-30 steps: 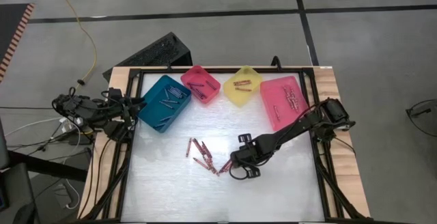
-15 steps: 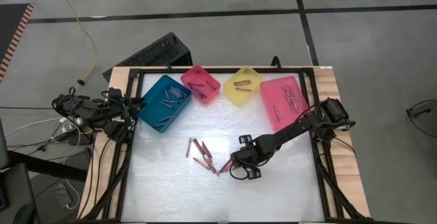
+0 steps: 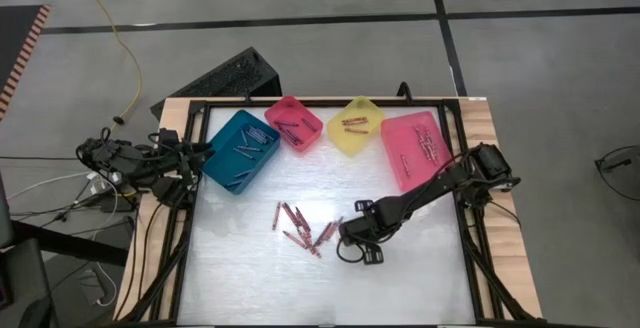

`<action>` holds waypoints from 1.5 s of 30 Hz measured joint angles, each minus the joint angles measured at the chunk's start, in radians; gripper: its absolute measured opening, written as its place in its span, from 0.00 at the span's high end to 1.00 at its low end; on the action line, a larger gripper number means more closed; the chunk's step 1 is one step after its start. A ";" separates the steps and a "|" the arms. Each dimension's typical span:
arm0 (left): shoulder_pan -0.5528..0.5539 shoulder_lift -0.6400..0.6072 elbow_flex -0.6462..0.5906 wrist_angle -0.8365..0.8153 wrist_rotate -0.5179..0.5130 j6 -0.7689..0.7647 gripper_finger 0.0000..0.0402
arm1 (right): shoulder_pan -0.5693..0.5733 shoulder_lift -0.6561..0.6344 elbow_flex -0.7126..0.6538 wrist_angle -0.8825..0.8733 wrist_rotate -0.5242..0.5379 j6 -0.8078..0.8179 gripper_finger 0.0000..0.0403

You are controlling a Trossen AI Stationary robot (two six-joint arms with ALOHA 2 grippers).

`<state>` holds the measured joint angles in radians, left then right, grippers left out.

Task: Sort crayons
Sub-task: Put the red crayon into the yellow bin

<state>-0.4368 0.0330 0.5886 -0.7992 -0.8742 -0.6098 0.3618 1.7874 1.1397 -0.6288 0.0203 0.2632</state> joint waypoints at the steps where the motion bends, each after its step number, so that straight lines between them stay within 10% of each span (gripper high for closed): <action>1: 0.000 0.000 0.000 0.000 0.000 0.000 0.64 | 0.002 0.000 0.000 0.001 -0.003 0.009 0.98; 16: 0.000 0.000 0.000 0.000 0.000 0.021 0.64 | 0.039 0.000 0.065 0.004 -0.025 0.106 1.00; 24: 0.000 0.000 0.000 0.000 0.000 -0.001 0.64 | -0.033 0.000 0.248 -0.326 0.117 0.119 1.00; 45: 0.000 0.000 0.000 -0.006 0.000 -0.005 0.64 | -0.607 -0.152 0.379 -0.403 0.300 -0.274 1.00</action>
<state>-0.4370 0.0328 0.5888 -0.8055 -0.8742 -0.6147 -0.2454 1.6351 1.5185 -1.0319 0.3206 -0.0111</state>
